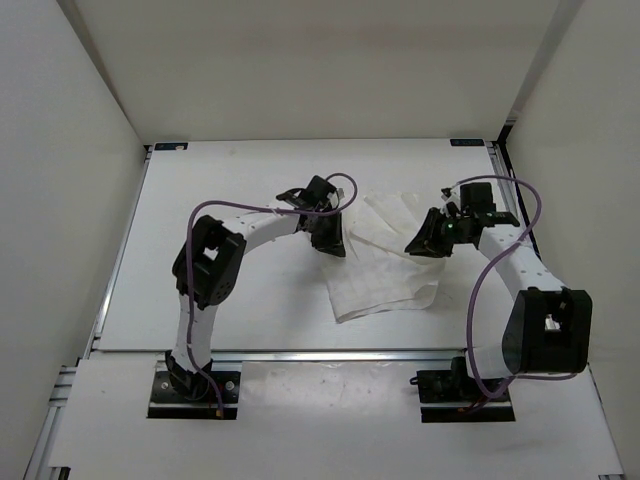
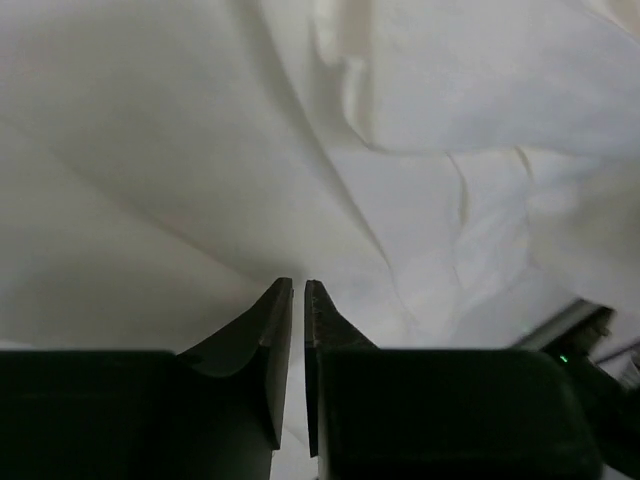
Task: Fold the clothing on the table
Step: Flatten the skirt out
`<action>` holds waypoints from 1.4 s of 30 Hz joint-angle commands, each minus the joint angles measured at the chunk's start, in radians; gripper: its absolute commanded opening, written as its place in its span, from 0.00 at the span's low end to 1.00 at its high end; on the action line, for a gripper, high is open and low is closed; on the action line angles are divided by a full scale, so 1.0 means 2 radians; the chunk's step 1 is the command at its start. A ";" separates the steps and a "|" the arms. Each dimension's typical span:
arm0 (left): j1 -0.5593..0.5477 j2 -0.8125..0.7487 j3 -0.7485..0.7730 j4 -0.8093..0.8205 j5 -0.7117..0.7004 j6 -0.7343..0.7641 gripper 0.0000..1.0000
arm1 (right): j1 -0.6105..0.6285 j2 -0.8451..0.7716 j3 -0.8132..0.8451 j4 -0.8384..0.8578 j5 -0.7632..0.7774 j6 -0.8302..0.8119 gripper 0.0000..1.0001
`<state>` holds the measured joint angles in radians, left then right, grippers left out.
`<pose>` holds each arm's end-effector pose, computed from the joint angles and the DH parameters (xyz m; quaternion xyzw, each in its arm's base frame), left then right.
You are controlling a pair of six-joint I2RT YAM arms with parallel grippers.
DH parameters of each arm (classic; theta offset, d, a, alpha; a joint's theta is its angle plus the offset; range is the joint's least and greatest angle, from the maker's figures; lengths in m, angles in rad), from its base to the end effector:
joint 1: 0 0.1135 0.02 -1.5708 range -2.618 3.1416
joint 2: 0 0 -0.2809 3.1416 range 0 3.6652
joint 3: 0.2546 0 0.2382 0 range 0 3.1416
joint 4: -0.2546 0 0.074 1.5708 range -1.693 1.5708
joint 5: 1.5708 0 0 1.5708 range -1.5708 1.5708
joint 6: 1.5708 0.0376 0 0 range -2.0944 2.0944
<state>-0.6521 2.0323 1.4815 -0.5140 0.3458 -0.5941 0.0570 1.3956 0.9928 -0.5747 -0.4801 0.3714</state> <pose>0.3308 -0.2686 0.1998 0.0707 0.9521 -0.2792 0.1030 0.2652 0.0325 0.2659 0.0768 0.9283 0.2825 0.2291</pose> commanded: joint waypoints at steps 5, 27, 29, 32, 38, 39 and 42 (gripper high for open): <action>0.040 0.016 0.056 -0.120 -0.206 0.048 0.18 | -0.028 -0.031 -0.045 0.014 -0.032 0.008 0.28; 0.059 -0.082 0.035 -0.094 -0.052 0.059 0.09 | 0.018 0.119 0.060 -0.072 0.125 -0.026 0.00; 0.019 -0.082 0.030 -0.076 -0.064 0.058 0.09 | -0.004 0.094 0.051 -0.064 0.120 -0.022 0.00; -0.013 -0.044 0.065 -0.103 -0.104 0.064 0.00 | -0.028 0.058 0.034 -0.048 0.105 -0.006 0.00; -0.034 0.072 0.140 -0.197 -0.151 0.069 0.00 | -0.084 -0.015 0.011 -0.006 0.073 0.012 0.00; -0.032 0.081 0.141 -0.199 -0.161 0.069 0.00 | -0.089 -0.021 0.005 0.000 0.057 0.013 0.00; -0.024 0.106 0.151 -0.223 -0.190 0.063 0.00 | -0.110 -0.044 -0.009 0.013 0.034 0.022 0.00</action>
<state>-0.7193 2.2299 1.7603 -0.8570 0.0704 -0.4721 -0.1371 1.3437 1.0035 -0.5991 -0.3420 0.3862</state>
